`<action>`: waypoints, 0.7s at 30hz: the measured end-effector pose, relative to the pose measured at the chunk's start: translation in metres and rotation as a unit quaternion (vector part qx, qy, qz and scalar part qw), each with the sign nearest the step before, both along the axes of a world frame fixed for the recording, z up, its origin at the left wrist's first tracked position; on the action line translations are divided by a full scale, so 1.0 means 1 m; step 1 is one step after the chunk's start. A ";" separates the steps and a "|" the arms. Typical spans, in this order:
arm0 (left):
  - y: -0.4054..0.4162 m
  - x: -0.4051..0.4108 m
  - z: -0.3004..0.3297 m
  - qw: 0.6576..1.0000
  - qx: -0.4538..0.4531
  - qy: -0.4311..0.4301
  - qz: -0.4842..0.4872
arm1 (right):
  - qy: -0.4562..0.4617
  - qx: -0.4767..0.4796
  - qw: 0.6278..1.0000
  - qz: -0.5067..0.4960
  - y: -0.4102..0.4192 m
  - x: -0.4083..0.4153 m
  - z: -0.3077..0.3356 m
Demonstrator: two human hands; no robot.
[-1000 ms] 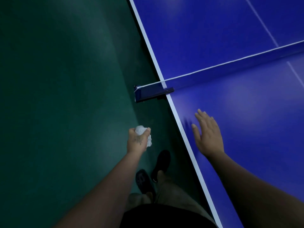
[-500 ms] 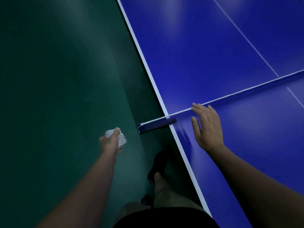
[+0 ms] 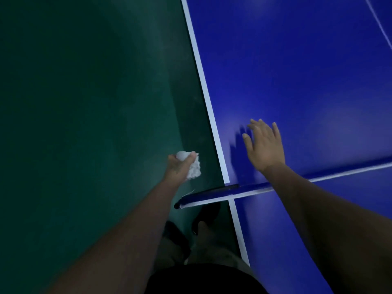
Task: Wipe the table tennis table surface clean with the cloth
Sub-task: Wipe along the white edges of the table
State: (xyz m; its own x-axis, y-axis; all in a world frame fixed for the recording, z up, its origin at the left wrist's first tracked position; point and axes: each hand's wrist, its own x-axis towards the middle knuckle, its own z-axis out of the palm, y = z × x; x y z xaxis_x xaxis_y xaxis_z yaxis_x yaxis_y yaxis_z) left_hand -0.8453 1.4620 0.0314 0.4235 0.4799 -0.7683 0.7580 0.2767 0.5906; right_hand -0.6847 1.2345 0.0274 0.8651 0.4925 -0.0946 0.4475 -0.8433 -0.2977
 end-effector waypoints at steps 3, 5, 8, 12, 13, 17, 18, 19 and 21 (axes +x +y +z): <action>-0.009 0.019 -0.013 0.998 -0.007 -0.001 -0.060 | 0.036 -0.003 0.999 -0.018 0.006 0.006 -0.025; -0.011 0.028 -0.024 0.996 -0.023 0.013 -0.088 | 0.051 0.006 0.999 -0.009 0.005 0.014 -0.042; -0.014 0.038 -0.042 0.993 -0.045 0.024 -0.110 | 0.044 0.002 0.999 -0.017 0.000 0.031 -0.062; -0.025 0.046 -0.059 0.988 -0.073 0.024 -0.134 | 0.013 0.005 0.999 -0.029 0.003 0.040 -0.082; -0.029 0.046 -0.064 0.985 -0.077 0.025 -0.151 | 0.003 0.007 1.000 -0.027 0.005 0.038 -0.088; -0.046 0.049 -0.072 0.971 -0.101 0.025 -0.217 | -0.051 0.014 0.998 -0.047 0.008 0.032 -0.102; -0.051 0.050 -0.073 0.969 -0.108 0.026 -0.223 | -0.059 0.019 0.997 -0.053 0.009 0.031 -0.104; -0.054 0.052 -0.074 0.967 -0.114 0.029 -0.226 | -0.066 0.027 0.996 -0.059 0.009 0.029 -0.104; -0.060 0.054 -0.078 0.965 -0.128 0.021 -0.226 | -0.071 0.041 0.994 -0.066 0.011 0.029 -0.103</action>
State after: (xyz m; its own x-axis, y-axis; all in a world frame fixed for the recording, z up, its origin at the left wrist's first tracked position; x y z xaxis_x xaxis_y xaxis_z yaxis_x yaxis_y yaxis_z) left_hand -0.7912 1.4019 -0.0464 0.5111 0.0449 -0.8583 0.8573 0.0443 0.5129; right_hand -0.6553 1.2458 -0.0756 0.9248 0.3740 0.0696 0.3765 -0.8731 -0.3097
